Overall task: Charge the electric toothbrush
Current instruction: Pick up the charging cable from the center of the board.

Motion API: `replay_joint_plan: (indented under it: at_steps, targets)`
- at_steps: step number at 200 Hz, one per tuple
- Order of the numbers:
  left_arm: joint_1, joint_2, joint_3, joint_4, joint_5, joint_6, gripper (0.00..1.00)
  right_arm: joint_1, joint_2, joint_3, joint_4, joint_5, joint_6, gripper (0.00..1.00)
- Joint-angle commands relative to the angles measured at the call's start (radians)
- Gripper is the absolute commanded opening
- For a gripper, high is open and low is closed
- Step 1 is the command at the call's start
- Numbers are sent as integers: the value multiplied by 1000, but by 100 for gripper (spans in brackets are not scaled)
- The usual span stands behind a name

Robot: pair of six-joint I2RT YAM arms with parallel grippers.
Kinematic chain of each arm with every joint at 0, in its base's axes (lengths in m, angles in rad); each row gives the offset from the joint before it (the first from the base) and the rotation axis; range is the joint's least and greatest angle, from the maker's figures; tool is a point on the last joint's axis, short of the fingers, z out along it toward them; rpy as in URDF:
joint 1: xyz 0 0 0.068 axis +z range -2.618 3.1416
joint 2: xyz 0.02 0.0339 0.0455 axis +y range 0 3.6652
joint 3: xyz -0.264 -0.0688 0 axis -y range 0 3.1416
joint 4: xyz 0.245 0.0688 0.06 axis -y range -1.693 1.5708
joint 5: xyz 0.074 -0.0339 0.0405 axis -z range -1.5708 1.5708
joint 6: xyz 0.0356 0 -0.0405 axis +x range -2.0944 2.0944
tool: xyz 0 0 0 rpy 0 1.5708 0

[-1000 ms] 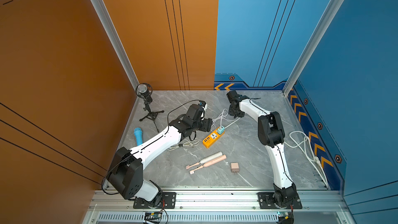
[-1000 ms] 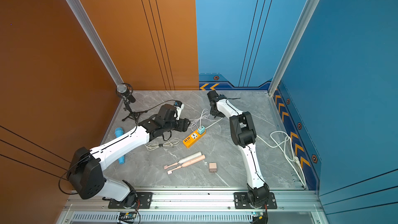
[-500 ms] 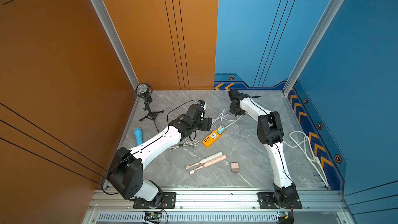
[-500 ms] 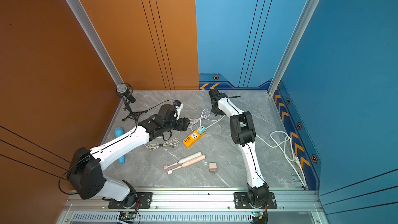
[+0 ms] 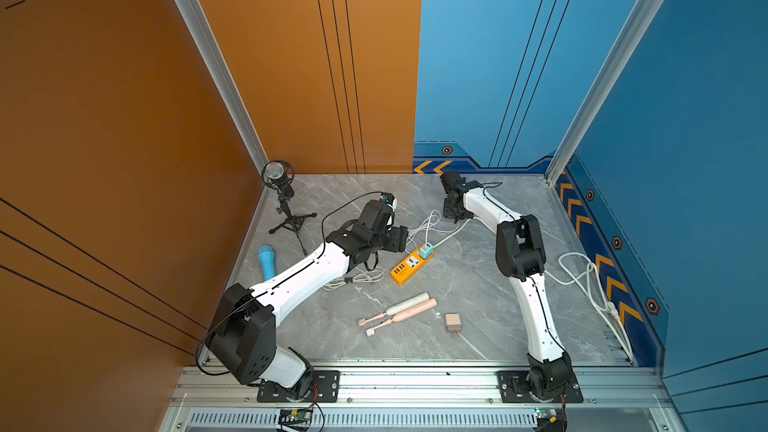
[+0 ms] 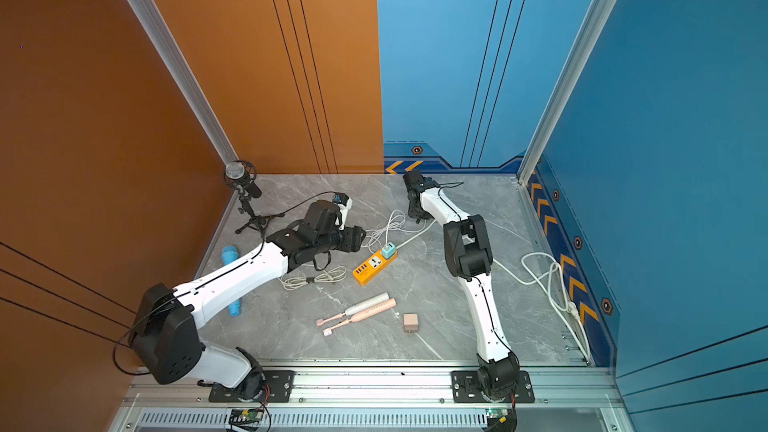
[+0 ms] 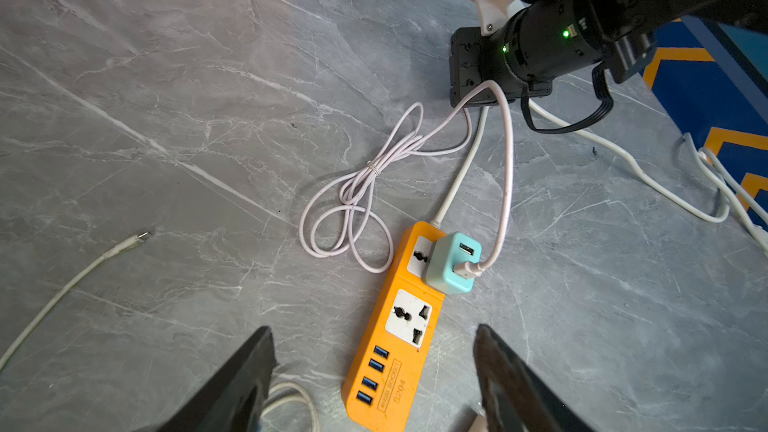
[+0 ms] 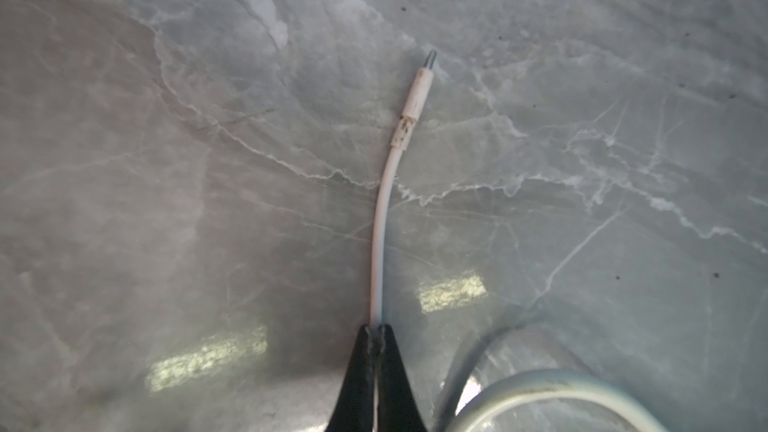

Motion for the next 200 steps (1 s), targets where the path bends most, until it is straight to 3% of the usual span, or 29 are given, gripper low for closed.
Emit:
replay_joint_plan:
  at_steps: [1, 51, 115, 164, 200]
  targets:
    - [9, -31, 12, -11, -23, -14, 77, 1, -76, -84, 55, -98, -28, 0]
    - [14, -81, 1, -12, 8, -14, 77, -2, -322, -326, 199, -124, -15, 0]
    - [-36, -64, 66, -11, 144, 32, 77, -34, -679, -701, 313, -164, 51, 0]
    - [-235, 85, 196, 1, 218, 268, 76, -30, -928, -892, 348, -246, 113, 0]
    - [-257, 236, 251, 122, 297, 293, 71, -33, -1049, -946, 330, -329, 177, 0]
